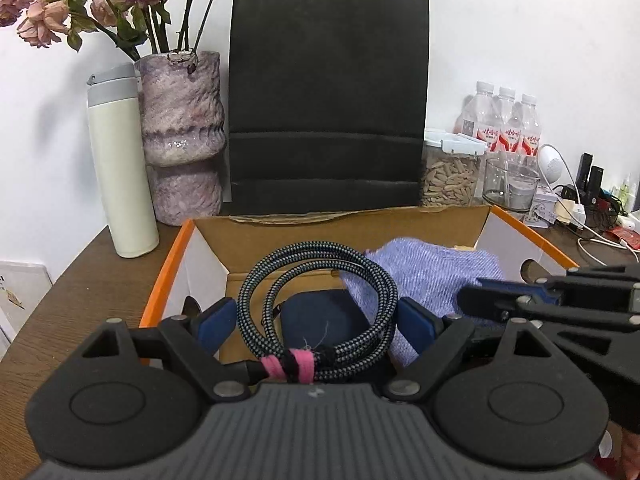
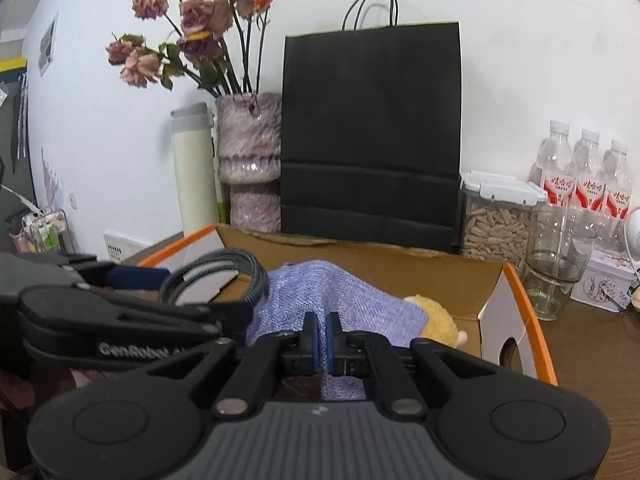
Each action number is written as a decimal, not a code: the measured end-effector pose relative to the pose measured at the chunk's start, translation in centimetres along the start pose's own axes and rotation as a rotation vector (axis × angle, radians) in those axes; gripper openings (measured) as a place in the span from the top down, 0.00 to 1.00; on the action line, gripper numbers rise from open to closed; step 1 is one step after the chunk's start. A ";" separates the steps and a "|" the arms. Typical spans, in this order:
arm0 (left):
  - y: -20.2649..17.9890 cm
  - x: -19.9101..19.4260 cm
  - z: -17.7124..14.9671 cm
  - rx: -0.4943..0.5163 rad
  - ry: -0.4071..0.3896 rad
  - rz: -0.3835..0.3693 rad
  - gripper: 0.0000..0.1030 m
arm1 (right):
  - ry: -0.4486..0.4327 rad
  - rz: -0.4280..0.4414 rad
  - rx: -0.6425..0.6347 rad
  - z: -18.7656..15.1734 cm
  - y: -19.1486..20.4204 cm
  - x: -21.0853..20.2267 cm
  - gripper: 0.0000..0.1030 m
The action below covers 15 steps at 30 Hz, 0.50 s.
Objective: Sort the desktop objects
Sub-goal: 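Lower the cable and pouch into the box and open both grippers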
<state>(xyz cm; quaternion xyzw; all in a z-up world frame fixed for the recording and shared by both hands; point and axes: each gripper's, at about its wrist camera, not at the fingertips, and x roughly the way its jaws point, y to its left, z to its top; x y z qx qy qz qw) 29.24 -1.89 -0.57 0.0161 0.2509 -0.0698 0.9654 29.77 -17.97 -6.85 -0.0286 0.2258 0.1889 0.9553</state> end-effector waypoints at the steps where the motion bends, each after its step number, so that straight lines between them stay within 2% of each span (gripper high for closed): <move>1: -0.1 0.0 0.0 0.003 0.004 0.000 0.15 | 0.010 0.001 0.002 -0.1 0.0 0.2 0.97; 9: 0.0 0.2 0.1 0.002 0.019 -0.004 0.14 | 0.026 -0.007 0.007 -0.2 -0.1 0.3 0.95; 15: 0.1 0.2 0.1 -0.001 0.012 0.008 0.13 | 0.029 -0.026 0.035 -0.2 -0.4 0.1 0.85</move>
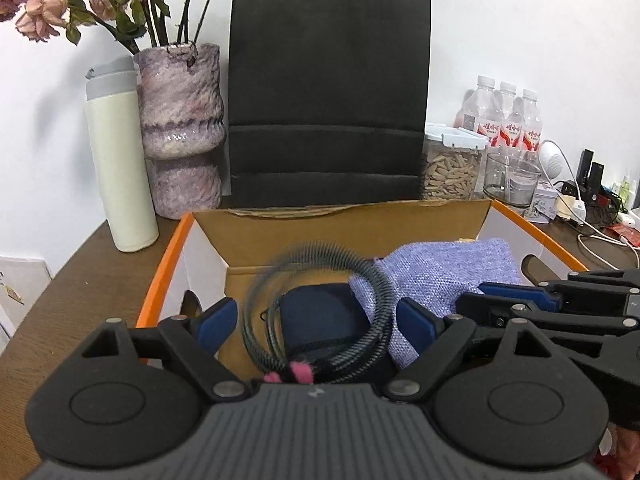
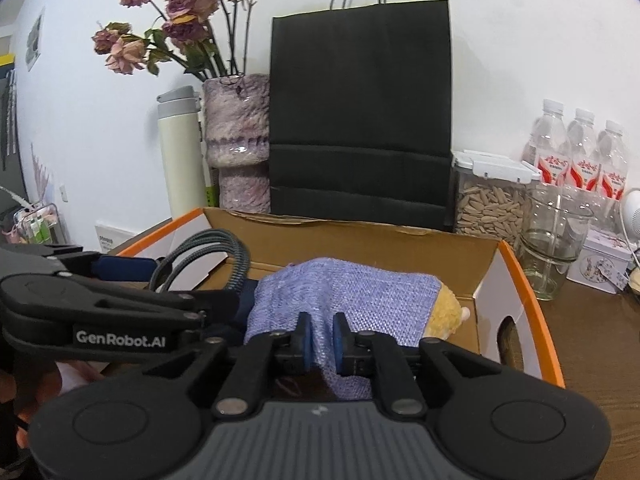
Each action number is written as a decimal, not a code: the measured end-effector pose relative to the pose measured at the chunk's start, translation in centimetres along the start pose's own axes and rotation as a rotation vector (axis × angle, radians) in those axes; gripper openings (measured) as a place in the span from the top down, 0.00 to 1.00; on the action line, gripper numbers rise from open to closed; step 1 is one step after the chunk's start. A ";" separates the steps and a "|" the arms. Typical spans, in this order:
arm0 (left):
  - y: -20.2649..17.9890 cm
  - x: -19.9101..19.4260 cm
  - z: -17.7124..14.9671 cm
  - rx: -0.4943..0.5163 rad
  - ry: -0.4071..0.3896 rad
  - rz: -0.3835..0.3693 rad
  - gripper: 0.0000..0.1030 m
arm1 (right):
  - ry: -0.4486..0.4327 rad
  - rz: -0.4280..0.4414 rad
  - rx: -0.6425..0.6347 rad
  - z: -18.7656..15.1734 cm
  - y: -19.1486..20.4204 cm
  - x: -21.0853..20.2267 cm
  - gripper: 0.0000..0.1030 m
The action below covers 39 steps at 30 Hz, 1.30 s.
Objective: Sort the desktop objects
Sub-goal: 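Lower the cable and pouch into the box and open both grippers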
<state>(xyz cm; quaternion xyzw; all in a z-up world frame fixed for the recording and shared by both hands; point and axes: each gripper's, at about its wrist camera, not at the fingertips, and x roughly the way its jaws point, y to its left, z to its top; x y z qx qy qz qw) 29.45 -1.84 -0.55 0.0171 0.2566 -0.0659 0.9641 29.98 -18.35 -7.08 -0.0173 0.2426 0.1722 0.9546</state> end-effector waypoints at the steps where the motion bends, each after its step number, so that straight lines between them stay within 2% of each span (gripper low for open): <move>1: 0.0 0.0 0.0 -0.001 -0.001 0.006 0.11 | 0.000 -0.006 0.008 0.0 -0.1 0.0 0.81; 3: 0.1 -0.1 0.0 -0.011 -0.009 0.022 0.08 | -0.003 -0.016 0.024 0.1 -0.3 -0.1 0.75; 7: 0.2 -0.7 0.2 -0.023 -0.051 0.064 0.00 | -0.017 -0.038 0.067 0.4 -1.1 -0.4 0.55; 12: 0.5 -1.9 0.5 -0.051 -0.103 0.063 0.00 | -0.043 -0.080 0.087 0.8 -1.6 -0.9 0.32; 14: 0.5 -2.2 0.6 -0.054 -0.119 0.076 0.00 | -0.041 -0.106 0.094 0.9 -1.8 -0.9 0.19; 20: 0.4 -3.4 0.7 -0.066 -0.152 0.088 0.00 | -0.053 -0.143 0.096 1.0 -2.1 -1.8 0.00; 39: 0.2 -8.6 -1.0 -0.082 -0.167 0.084 0.00 | -0.080 -0.151 0.054 -0.5 -0.5 -6.6 0.00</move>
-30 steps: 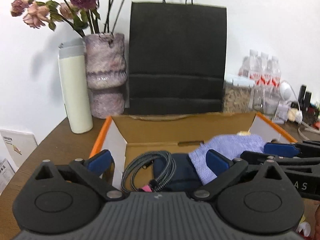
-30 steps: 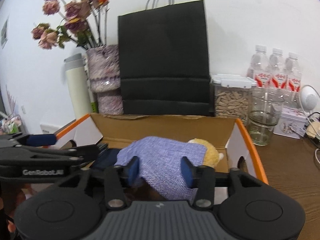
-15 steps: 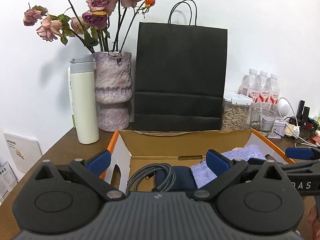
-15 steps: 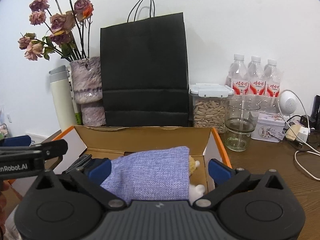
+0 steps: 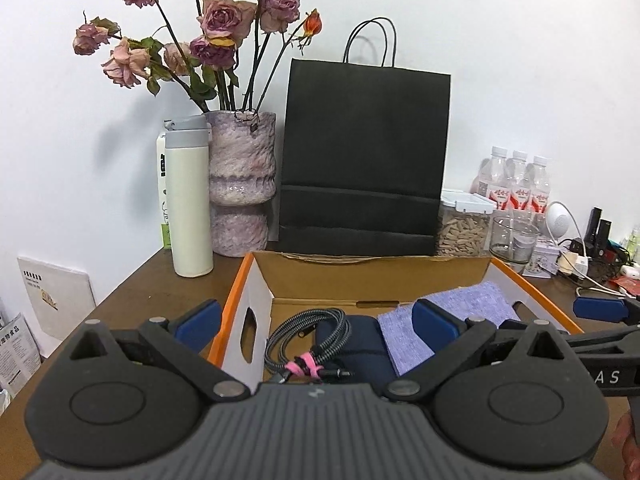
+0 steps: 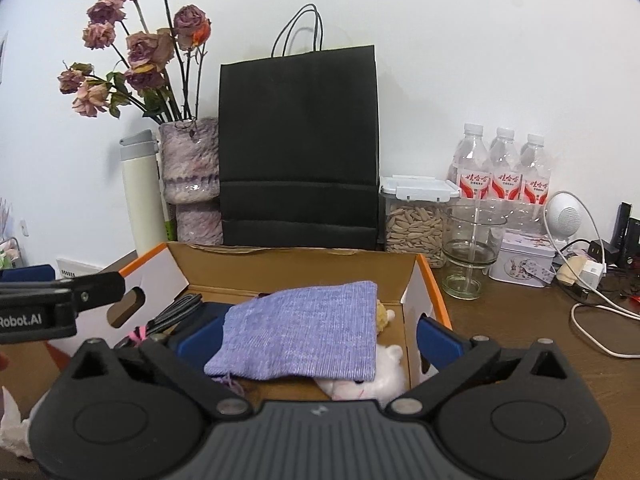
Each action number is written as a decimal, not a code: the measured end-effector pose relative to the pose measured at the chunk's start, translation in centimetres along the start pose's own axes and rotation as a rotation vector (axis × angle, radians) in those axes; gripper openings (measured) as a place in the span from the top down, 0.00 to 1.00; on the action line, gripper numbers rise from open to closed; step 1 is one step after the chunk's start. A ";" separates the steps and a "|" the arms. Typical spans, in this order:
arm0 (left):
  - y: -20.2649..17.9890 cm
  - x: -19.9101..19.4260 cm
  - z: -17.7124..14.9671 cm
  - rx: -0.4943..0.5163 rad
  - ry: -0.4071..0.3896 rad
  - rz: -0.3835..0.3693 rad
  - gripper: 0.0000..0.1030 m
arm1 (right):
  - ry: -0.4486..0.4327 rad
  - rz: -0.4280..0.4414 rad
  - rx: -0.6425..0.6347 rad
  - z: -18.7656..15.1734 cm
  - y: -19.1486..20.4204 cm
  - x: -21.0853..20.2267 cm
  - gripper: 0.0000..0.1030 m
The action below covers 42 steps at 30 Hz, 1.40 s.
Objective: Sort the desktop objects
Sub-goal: 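Withdraw both grippers from the box toward the remaining table items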
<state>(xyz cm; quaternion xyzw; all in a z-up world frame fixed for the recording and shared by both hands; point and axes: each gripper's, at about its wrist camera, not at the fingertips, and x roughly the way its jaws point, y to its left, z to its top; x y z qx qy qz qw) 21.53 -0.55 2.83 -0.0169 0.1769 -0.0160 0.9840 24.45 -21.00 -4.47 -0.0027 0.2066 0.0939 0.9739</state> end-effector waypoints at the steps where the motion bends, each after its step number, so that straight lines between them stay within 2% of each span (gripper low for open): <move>1: 0.0 -0.4 0.0 0.002 0.001 -0.002 0.00 | -0.003 -0.002 -0.001 -0.1 0.1 -0.5 0.00; 12: 0.0 -5.8 0.2 0.015 -0.030 -0.027 0.00 | -0.040 0.011 -0.013 -0.6 0.9 -5.9 0.00; 18: 0.1 -8.0 -0.3 0.003 -0.008 -0.029 0.00 | -0.044 0.032 -0.006 -1.4 1.3 -8.4 0.00; 26: -0.1 -10.5 -1.5 0.017 0.014 0.024 0.00 | -0.039 0.046 -0.013 -3.2 1.8 -11.1 0.00; 33: 0.0 -12.0 -2.9 0.046 0.028 0.048 0.00 | -0.009 0.062 -0.020 -5.3 2.3 -12.6 0.00; 36: 0.0 -12.3 -3.8 0.077 0.053 0.026 0.00 | 0.013 0.069 -0.032 -6.3 2.6 -13.0 0.00; 42: 0.6 -12.2 -5.3 0.059 0.099 0.020 0.00 | 0.056 0.074 -0.037 -8.1 2.7 -13.4 0.00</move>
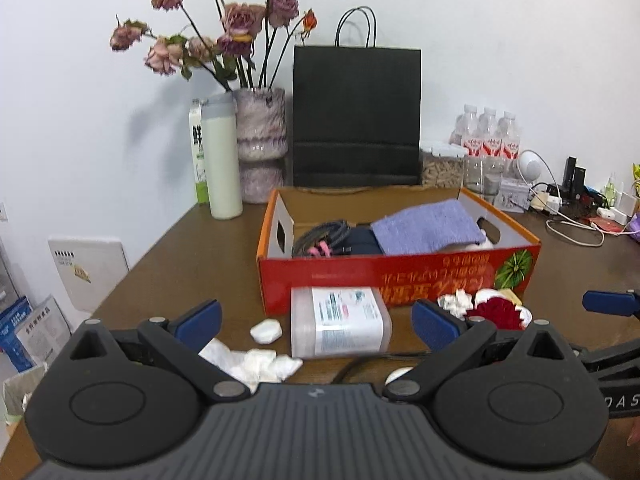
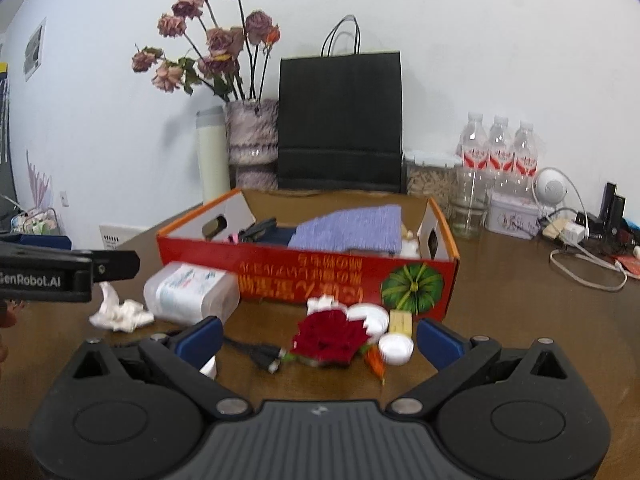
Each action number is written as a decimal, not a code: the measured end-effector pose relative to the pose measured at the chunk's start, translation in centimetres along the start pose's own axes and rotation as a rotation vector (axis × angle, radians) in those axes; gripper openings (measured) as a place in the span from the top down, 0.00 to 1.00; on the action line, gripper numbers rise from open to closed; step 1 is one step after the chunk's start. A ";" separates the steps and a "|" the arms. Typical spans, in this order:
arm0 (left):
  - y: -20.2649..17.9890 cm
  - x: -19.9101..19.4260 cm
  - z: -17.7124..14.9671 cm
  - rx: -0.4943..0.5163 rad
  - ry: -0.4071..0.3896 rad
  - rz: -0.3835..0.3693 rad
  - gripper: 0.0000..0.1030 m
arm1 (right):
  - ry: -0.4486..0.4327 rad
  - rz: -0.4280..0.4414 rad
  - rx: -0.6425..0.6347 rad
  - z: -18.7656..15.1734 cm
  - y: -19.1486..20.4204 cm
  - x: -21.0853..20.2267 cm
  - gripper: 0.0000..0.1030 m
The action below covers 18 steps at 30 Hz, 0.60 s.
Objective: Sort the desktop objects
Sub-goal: 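Withdraw both grippers from the box toward the remaining table items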
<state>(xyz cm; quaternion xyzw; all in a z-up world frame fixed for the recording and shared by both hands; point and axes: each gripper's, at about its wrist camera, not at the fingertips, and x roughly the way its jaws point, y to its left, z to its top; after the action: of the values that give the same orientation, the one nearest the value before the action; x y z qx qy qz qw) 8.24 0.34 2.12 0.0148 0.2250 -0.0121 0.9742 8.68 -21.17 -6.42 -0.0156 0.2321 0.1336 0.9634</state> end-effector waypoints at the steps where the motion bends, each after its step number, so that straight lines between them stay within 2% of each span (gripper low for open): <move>1: 0.1 0.1 -0.2 -0.001 0.008 -0.005 0.00 | 0.007 0.000 -0.002 -0.3 0.0 0.0 0.00; 4: 0.4 0.1 -0.8 -0.008 0.030 -0.018 0.00 | 0.025 0.005 -0.004 -0.9 0.1 0.0 0.00; 10: 1.1 0.4 -1.7 -0.009 0.060 0.015 0.00 | 0.055 0.016 -0.013 -1.7 0.3 0.2 0.00; 18: 2.1 1.9 -2.6 -0.018 0.123 -0.004 0.00 | 0.098 0.007 -0.029 -2.1 0.6 1.2 0.00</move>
<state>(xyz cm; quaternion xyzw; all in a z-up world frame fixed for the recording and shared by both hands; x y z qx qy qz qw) 8.87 2.52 -1.03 0.0062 0.2846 -0.0109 0.9586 8.57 -20.49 -8.83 -0.0354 0.2772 0.1395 0.9500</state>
